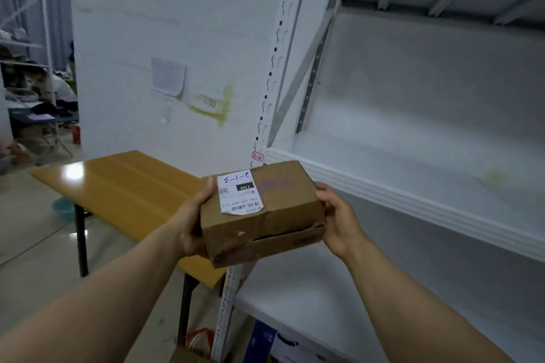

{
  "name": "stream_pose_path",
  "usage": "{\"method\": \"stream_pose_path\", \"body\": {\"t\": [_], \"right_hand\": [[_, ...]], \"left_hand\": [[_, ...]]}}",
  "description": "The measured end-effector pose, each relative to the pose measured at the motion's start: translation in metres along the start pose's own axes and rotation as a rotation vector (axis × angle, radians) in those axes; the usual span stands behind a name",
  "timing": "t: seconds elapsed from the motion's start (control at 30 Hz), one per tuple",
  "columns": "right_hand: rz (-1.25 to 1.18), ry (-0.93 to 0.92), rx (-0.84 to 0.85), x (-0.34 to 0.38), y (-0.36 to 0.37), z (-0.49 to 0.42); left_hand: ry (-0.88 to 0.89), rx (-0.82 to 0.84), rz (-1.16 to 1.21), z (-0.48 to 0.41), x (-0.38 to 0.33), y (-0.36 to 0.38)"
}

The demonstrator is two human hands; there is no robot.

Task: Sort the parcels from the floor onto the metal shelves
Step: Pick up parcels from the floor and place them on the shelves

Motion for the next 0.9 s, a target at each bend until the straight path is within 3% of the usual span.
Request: {"method": "stream_pose_path", "body": {"t": [0.13, 0.27, 0.37, 0.43, 0.6, 0.73, 0.8, 0.9], "right_hand": [[0.039, -0.046, 0.058, 0.036, -0.001, 0.000], [0.178, 0.086, 0.171, 0.040, 0.003, 0.004], [0.135, -0.042, 0.070, 0.054, -0.009, -0.005], [0.050, -0.128, -0.028, 0.064, -0.015, -0.009], [-0.074, -0.194, -0.034, 0.076, 0.002, -0.021], [-0.012, -0.116, 0.065, 0.065, 0.021, -0.024], [0.077, -0.025, 0.119, 0.053, 0.023, -0.024], [0.158, 0.003, 0.070, 0.059, 0.009, -0.028]], "left_hand": [[-0.011, 0.047, -0.125, -0.003, -0.009, 0.015], [0.166, 0.074, -0.195, -0.012, -0.043, 0.045], [0.117, -0.140, -0.439, -0.018, -0.057, 0.048], [0.064, -0.174, -0.552, -0.018, -0.054, 0.055], [0.232, -0.083, -0.114, -0.023, -0.061, 0.078], [0.380, -0.102, 0.055, -0.019, -0.083, 0.087], [0.470, -0.105, -0.007, -0.013, -0.105, 0.089], [0.570, -0.102, -0.279, -0.001, -0.145, 0.098]]}}
Point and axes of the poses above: each hand's wrist, its own z-axis away from the middle knuckle, its own y-axis out of the palm, x = y × z, the point moved 9 cm from there along -z, towards the middle knuckle
